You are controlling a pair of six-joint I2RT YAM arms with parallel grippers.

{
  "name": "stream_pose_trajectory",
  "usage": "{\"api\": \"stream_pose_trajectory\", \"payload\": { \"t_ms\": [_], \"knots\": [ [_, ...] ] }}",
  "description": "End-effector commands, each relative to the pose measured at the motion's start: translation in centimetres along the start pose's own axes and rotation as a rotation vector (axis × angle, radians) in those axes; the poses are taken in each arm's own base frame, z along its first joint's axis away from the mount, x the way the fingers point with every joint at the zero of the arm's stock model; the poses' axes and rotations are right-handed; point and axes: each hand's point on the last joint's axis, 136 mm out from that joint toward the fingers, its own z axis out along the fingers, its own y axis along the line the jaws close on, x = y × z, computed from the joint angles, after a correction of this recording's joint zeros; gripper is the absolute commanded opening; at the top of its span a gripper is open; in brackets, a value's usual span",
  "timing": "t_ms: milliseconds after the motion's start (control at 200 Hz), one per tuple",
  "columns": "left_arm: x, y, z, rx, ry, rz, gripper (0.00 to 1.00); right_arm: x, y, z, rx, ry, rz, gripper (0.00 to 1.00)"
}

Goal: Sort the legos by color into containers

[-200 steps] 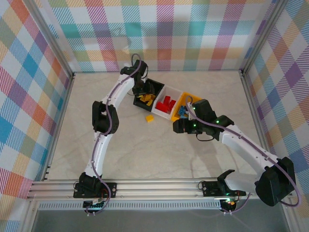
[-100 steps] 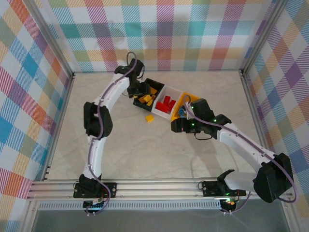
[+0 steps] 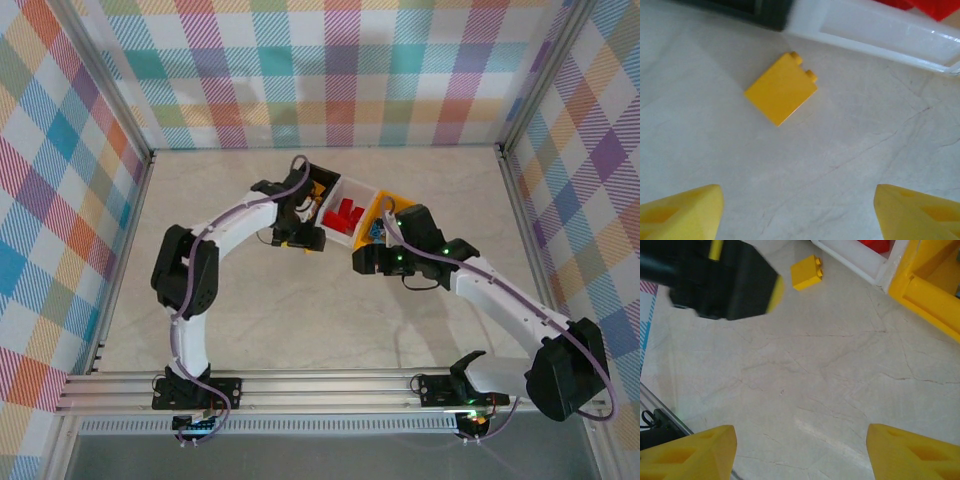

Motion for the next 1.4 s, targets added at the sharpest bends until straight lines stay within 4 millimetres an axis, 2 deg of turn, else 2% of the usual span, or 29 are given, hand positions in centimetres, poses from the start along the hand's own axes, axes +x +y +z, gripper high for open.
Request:
{"api": "stream_pose_trajectory", "payload": {
  "t_ms": [0, 205, 445, 600, 865, 1120, 1225, 1315, 1395],
  "knots": [
    [-2.0, -0.3, 1.4, 0.009, -0.041, 0.127, 0.81, 0.5, 0.6, -1.2, -0.021, -0.005, 0.008, 0.7],
    [-4.2, 0.0, 2.9, -0.026, -0.057, 0.188, 0.83, 1.2, 0.3, -2.2, 0.01, 0.005, 0.0, 0.7],
    [-4.4, -0.1, 5.4, -0.014, -0.021, 0.222, 0.82, 0.2, 0.8, -1.6, 0.009, 0.026, -0.001, 0.7],
    [-3.1, 0.0, 6.5, -0.01, 0.019, 0.222, 0.76, -0.7, 1.1, -0.9, 0.003, 0.038, -0.012, 0.7],
    [-0.3, 0.5, 6.6, -0.028, 0.055, 0.204, 0.59, -0.8, 1.0, 0.4, -0.013, 0.054, -0.001, 0.7],
    [1.2, 1.1, 5.2, -0.061, 0.065, 0.199, 0.64, -0.3, 0.7, 0.7, -0.017, 0.049, 0.01, 0.7],
    [1.7, 1.3, 5.3, -0.066, 0.078, 0.201, 0.64, 0.0, 0.5, 0.6, -0.015, 0.043, 0.017, 0.7],
    [2.0, 1.5, 5.8, -0.074, 0.088, 0.191, 0.61, 0.1, 0.4, 0.5, -0.014, 0.037, 0.024, 0.7],
    [1.9, 1.5, 6.2, -0.069, 0.085, 0.183, 0.54, 0.2, 0.4, 0.3, -0.013, 0.032, 0.028, 0.7]
  ]
}}
